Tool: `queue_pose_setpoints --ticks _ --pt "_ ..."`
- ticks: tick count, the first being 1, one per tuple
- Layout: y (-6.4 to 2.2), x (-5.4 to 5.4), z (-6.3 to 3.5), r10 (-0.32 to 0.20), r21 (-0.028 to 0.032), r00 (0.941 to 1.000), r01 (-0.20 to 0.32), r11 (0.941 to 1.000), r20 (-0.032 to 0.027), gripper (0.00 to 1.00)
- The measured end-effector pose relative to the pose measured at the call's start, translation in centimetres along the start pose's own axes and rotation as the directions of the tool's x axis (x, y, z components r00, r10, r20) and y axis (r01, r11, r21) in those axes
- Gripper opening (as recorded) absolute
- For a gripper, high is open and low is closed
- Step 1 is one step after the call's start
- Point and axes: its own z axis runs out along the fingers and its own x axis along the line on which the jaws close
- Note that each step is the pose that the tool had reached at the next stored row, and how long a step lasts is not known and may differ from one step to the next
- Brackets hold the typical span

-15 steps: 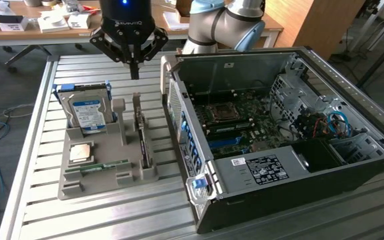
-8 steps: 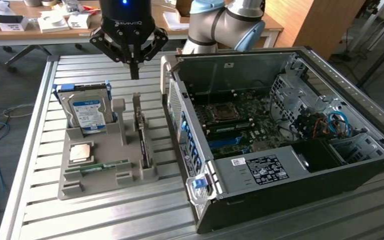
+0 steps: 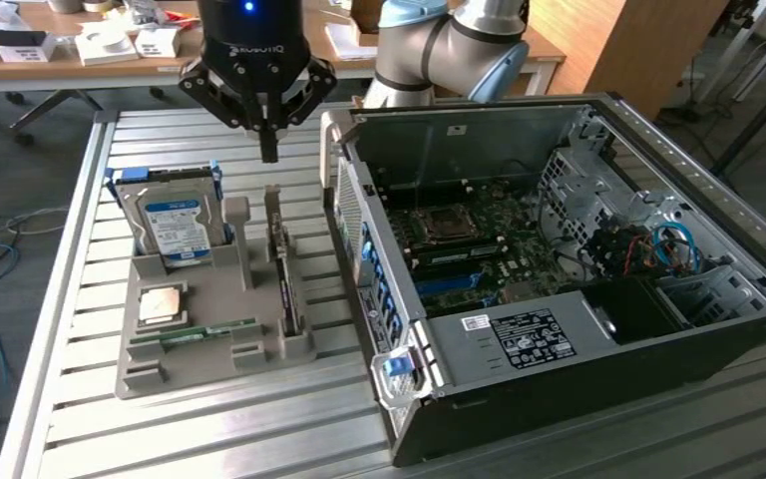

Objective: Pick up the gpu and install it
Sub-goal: 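Reach for the gpu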

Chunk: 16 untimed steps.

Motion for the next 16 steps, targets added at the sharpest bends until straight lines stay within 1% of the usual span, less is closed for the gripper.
queue_pose_setpoints --ticks 7,16 --pt "-0.74 -0.1 -0.03 0.000 0.0000 1.0000 0.000 1.0000 0.0000 0.11" --pt "-1.92 -0.1 -0.09 0.000 0.0000 1.0000 0.000 1.0000 0.0000 0.11"
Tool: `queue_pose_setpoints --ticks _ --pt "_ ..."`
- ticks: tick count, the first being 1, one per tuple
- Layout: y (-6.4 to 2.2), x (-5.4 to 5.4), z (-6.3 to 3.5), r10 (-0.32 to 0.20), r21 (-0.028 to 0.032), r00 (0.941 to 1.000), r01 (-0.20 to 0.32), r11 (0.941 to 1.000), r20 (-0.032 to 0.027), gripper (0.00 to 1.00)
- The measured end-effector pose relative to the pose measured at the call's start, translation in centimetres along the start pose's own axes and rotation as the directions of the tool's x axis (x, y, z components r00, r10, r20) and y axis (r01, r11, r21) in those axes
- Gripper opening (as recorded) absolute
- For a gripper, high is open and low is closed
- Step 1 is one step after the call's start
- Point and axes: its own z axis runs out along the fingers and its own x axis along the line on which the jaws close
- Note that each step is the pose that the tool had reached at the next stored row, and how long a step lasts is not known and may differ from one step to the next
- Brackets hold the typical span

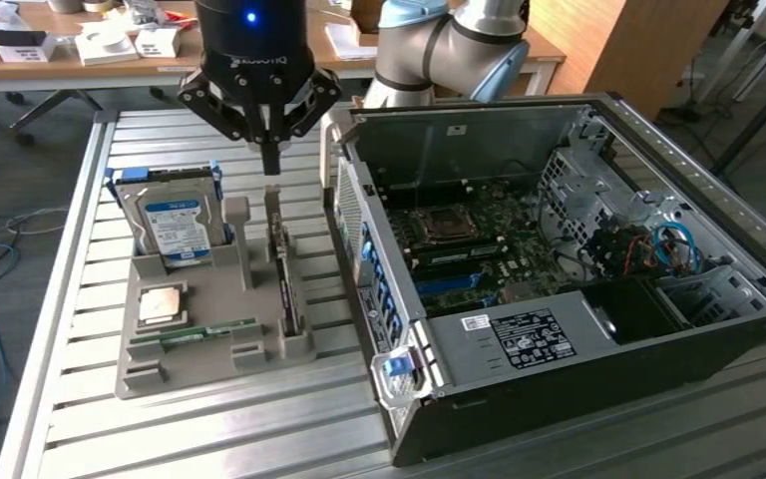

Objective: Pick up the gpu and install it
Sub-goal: 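Reach for the gpu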

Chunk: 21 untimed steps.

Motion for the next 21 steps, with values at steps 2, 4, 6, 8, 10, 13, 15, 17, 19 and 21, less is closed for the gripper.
queue_pose_setpoints --ticks 2,4,6,8,10,13,15,17,19,21 --pt "-0.26 0.0 -0.01 0.000 -0.0001 1.0000 0.000 1.0000 0.0000 0.11" --pt "-0.51 0.0 -0.02 0.000 -0.0001 1.0000 0.000 1.0000 0.0000 0.11" --pt "-0.77 -0.1 -0.03 0.000 -0.0001 1.0000 0.000 1.0000 0.0000 0.11" --pt "-1.03 -0.1 -0.04 0.000 0.0000 1.0000 0.000 1.0000 0.0000 0.11" --pt "-1.25 -0.1 -0.05 0.000 0.0000 1.0000 0.000 1.0000 0.0001 0.11" --pt "-1.56 -0.1 -0.06 0.000 0.0000 1.0000 0.000 1.0000 0.0000 0.11" --pt "-1.78 -0.1 -0.07 0.000 -0.0001 1.0000 0.000 1.0000 0.0000 0.11" --pt "-1.99 -0.2 -0.09 0.000 0.0000 1.0000 0.000 1.0000 0.0000 0.11" --pt "-2.19 -0.2 -0.09 0.000 -0.0001 1.0000 0.000 1.0000 0.0000 0.11" --pt "-2.41 -0.2 -0.10 0.000 0.0000 1.0000 0.000 1.0000 0.0000 0.11"
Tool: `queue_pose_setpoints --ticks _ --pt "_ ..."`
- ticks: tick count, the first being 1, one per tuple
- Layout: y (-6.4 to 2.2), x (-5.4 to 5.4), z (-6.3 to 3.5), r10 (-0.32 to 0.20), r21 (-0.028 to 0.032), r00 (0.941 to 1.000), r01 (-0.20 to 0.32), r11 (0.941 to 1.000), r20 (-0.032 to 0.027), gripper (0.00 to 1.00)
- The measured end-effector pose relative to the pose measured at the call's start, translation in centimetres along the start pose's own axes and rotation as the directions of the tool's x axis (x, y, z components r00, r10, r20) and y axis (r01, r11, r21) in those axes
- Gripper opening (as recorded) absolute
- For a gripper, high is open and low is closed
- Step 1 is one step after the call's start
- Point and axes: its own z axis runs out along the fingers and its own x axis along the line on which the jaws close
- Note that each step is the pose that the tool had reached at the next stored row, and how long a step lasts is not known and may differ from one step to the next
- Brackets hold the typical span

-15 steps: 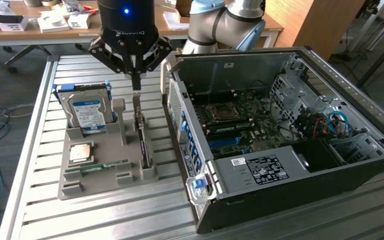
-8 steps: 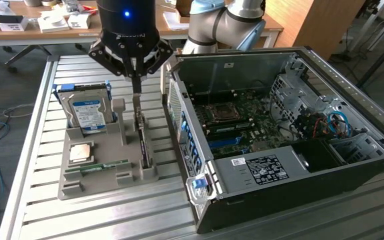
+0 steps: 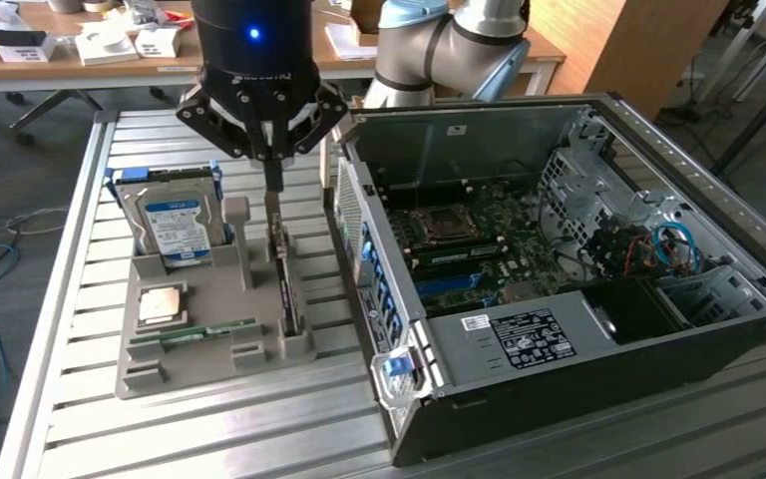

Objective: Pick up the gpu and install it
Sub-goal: 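Reach for the gpu, then pick up the gpu and move the gpu toward the slot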

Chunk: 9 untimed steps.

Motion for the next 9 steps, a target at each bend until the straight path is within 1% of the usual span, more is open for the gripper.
queue_pose_setpoints --ticks 4,9 --pt "-0.52 -0.04 -0.02 0.000 0.0000 1.0000 0.000 1.0000 0.0001 0.11" --pt "-0.52 -0.04 -0.02 0.000 0.0000 1.0000 0.000 1.0000 0.0001 0.11"
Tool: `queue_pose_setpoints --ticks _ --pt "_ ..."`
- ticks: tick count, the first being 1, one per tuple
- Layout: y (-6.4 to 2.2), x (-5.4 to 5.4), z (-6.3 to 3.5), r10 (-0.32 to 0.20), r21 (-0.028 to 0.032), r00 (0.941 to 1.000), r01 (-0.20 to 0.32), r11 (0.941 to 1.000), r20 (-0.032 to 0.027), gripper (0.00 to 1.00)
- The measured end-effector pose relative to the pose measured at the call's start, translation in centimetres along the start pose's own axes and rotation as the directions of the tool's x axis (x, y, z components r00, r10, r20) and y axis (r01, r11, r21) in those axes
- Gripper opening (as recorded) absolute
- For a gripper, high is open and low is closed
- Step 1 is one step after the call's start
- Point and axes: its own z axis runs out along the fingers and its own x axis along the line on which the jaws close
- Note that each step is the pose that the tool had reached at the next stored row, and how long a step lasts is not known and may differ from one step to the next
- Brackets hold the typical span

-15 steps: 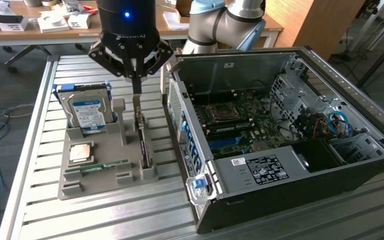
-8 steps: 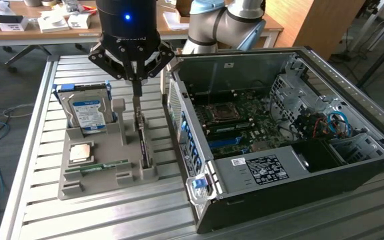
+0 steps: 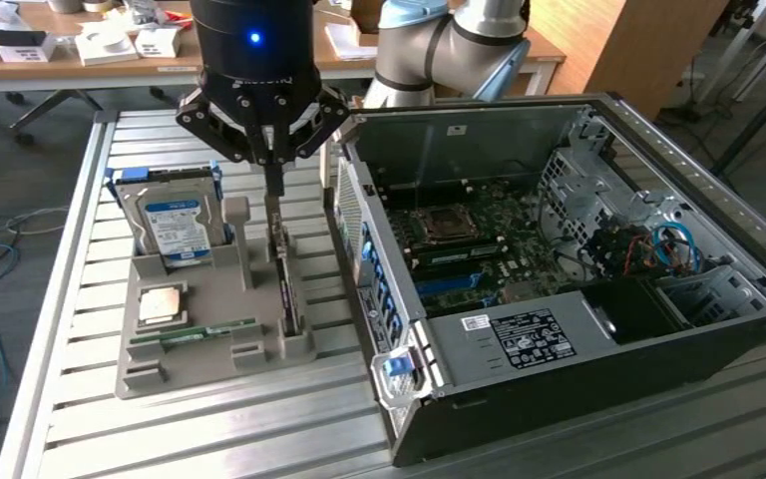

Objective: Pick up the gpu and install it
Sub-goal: 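Pick up the gpu and move the gpu toward the slot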

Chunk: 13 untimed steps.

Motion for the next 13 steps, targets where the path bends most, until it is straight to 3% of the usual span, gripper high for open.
queue_pose_setpoints --ticks 9,13 --pt "0.00 0.00 0.00 0.000 0.0000 1.0000 0.000 1.0000 0.0000 0.11" --pt "0.00 0.00 0.00 0.000 0.0000 1.0000 0.000 1.0000 0.0000 0.29"
